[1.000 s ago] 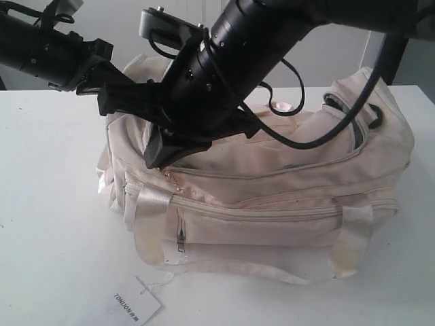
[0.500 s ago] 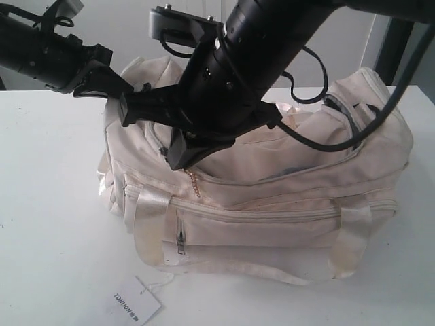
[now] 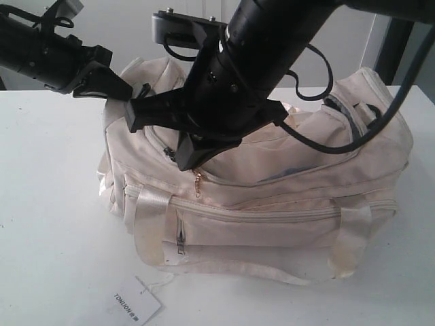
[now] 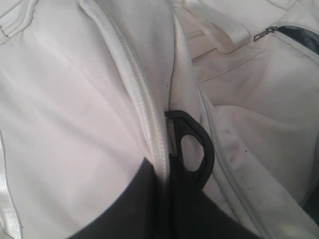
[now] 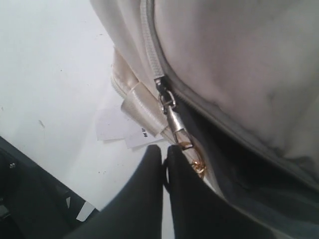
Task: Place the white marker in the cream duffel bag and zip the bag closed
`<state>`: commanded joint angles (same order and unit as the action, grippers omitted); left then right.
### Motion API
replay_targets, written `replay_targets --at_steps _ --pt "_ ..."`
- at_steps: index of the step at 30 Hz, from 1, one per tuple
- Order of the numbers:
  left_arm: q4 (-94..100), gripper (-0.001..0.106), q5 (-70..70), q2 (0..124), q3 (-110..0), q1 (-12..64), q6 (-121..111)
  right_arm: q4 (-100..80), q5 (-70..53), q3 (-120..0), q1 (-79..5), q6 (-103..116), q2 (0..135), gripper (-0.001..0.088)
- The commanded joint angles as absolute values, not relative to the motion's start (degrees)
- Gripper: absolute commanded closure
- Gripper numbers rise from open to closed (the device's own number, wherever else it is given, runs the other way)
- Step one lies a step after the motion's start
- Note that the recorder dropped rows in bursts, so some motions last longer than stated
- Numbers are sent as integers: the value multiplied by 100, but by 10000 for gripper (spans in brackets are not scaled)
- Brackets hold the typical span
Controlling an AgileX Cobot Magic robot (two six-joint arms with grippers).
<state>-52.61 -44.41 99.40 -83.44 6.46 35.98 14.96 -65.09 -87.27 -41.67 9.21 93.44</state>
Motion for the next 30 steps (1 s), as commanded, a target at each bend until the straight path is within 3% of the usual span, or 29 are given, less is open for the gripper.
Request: replay_targets --at_steps 20,22,27,30 --pt "-5156 1053 -4473 9940 -8344 646 3598 1355 -6607 -8727 -4167 921 9232 868" --pt "-5041 1003 -4460 9940 -8344 646 3598 1192 -6642 -8727 -4167 921 9170 868" --pt "-5041 751 -4460 9940 -8344 646 3598 925 -6852 -8727 -4167 1055 9073 868" --pt "-5041 716 -4460 9940 -8344 646 3598 757 -6932 -8727 -4167 1155 9073 868"
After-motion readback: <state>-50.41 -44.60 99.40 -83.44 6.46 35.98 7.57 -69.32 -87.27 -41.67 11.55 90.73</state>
